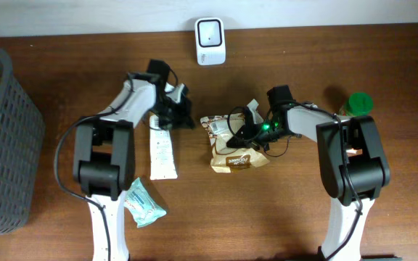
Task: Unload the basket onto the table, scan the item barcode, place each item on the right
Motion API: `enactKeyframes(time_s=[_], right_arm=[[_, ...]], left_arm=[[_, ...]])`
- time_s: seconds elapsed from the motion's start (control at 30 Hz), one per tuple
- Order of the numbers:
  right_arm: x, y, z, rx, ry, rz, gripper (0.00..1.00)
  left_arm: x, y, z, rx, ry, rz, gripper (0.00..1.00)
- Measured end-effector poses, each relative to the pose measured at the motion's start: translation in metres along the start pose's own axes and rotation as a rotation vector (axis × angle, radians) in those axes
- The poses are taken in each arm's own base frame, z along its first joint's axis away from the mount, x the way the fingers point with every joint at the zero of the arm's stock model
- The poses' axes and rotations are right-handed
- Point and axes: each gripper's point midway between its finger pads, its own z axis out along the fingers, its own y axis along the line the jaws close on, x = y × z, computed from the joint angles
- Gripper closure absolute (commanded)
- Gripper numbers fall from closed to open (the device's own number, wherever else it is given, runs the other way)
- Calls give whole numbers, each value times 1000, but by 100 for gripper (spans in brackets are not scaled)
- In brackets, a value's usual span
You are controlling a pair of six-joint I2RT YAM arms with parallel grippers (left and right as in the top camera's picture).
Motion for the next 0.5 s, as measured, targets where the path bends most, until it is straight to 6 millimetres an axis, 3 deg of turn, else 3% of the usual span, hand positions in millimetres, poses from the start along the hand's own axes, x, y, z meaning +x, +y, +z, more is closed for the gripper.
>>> enactKeyframes(time_s=[0.03, 0.1, 0.13, 0.17, 0.2, 0.23, 0.27, 0.3, 0.33, 0.5], right_arm=[[4, 1, -2, 14, 11, -7, 96], [10, 8, -14, 55, 19, -25, 96], [10, 20, -27, 86, 1, -60, 96], [7, 35, -39, 100, -29, -109, 96], [6, 49, -50, 105, -49, -136, 96], [12, 73, -69, 105, -80, -175, 96], [19, 102, -90, 96, -127, -233, 96], [24, 141, -118, 78, -208, -336, 96], [31, 162, -132, 62, -247, -388, 96], [63, 252, -164, -281, -267, -634, 96]], left_arm=[[-20, -1, -28, -16, -58, 14, 100], [-28, -7, -71, -26, -108, 15, 100], [-38, -18, -117, -21, -207, 48, 91], [-40, -27, -165, -22, -311, 76, 66], [-39, -29, -198, -42, -385, 90, 44], [-36, -27, -220, -75, -435, 95, 8], [-34, -21, -236, -123, -472, 85, 1], [-31, -11, -236, -174, -465, 67, 1], [-31, -2, -236, -217, -462, 53, 1], [-31, 7, -239, -271, -469, 38, 1]])
